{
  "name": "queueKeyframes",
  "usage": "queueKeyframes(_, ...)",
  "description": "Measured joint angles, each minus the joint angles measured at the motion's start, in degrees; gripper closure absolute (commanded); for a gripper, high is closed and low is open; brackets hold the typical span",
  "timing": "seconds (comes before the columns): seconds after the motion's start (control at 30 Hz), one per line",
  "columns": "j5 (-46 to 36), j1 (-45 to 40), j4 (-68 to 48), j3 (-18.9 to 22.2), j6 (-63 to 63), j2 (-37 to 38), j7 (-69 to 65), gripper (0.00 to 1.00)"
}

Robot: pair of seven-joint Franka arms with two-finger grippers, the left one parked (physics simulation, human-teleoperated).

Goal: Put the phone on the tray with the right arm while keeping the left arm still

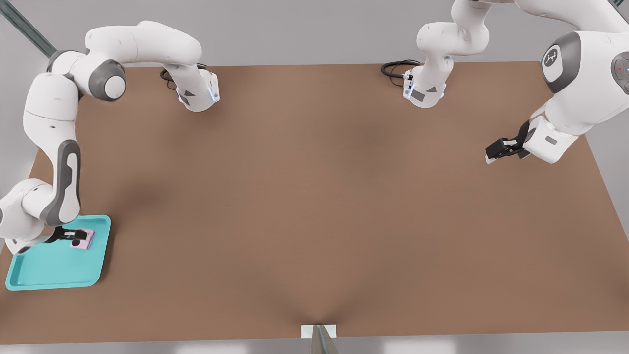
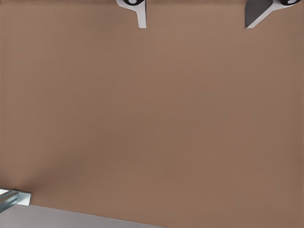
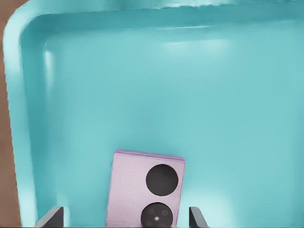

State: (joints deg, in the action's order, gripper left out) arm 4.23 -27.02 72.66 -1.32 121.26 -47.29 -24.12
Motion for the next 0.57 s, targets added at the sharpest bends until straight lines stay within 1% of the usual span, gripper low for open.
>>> queueKeyframes(0.07, 0.51, 2.88, 0.08, -2.89, -3.47, 9.12, -1.61, 0.00)
queueKeyframes(0.1, 1.08, 6.09, 0.10, -3.54, -5.94, 13.86, -1.84, 0.00)
queueKeyframes(0.17, 1.85, 10.87, 1.13, -7.17, -10.55, 21.66, -1.30, 0.00)
queueKeyframes(0.2, 2.00, 14.34, 3.04, -7.76, -12.78, 26.27, -0.38, 0.00)
queueKeyframes(0.27, 2.12, 21.04, 5.02, -7.23, -18.11, 34.10, 2.31, 0.00)
queueKeyframes(0.3, 1.71, 22.84, 6.61, -6.52, -20.50, 37.13, 3.58, 0.00)
queueKeyframes(0.33, 0.58, 24.82, 9.05, -4.39, -22.47, 39.66, 4.79, 0.00)
queueKeyframes(0.4, -1.05, 25.60, 13.85, -2.69, -25.16, 43.37, 7.01, 0.00)
queueKeyframes(0.47, -1.97, 25.80, 16.74, -1.77, -26.77, 45.36, 9.00, 0.00)
queueKeyframes(0.57, -2.68, 25.59, 17.74, -1.28, -28.40, 46.07, 11.60, 0.00)
